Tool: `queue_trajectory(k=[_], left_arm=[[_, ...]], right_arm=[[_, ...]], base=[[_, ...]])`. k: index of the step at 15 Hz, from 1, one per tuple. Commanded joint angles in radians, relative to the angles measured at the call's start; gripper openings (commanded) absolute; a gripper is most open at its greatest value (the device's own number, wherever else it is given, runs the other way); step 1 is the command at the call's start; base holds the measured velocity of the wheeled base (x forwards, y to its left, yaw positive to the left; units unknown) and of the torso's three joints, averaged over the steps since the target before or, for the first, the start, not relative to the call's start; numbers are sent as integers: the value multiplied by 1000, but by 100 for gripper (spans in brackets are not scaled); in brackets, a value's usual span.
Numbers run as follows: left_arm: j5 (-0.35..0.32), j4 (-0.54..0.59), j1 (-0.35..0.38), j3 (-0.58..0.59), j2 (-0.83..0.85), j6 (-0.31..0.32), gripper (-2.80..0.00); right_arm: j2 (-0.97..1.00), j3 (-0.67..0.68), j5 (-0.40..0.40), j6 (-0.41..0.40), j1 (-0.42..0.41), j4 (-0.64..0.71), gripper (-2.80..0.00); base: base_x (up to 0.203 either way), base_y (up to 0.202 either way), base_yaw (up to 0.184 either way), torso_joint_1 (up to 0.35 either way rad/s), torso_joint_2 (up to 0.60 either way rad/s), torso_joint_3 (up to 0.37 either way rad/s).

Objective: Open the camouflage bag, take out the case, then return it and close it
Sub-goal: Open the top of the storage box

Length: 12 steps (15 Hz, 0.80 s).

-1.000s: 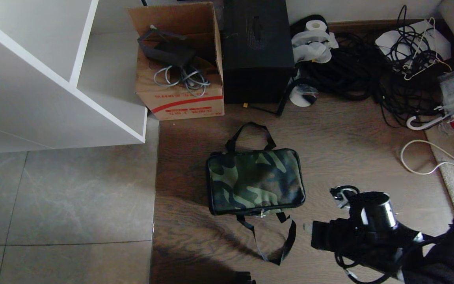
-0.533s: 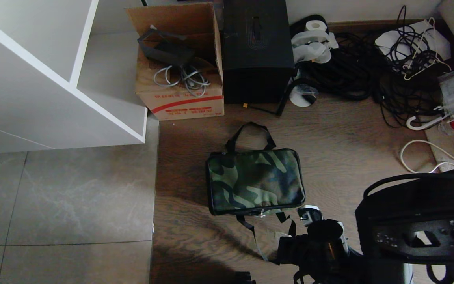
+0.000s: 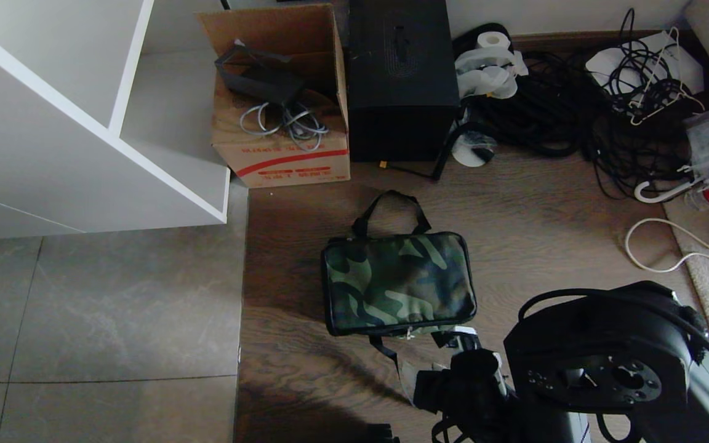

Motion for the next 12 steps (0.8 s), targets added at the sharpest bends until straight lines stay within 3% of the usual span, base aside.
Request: queue_trajectory(k=[1,7,12], left_arm=[[0,0,0,9,0,0,-280],[0,0,0,9,0,0,-280],[0,0,0,9,0,0,-280]], right_arm=[[12,-64,-26,-5,-5,-9,0],[75,-265,-40,-194,-11,-9,0],[110,-283,-31,-294,-36,-9,0]], base=[[0,0,0,0,0,0],[0,0,0,0,0,0],[0,0,0,0,0,0]])
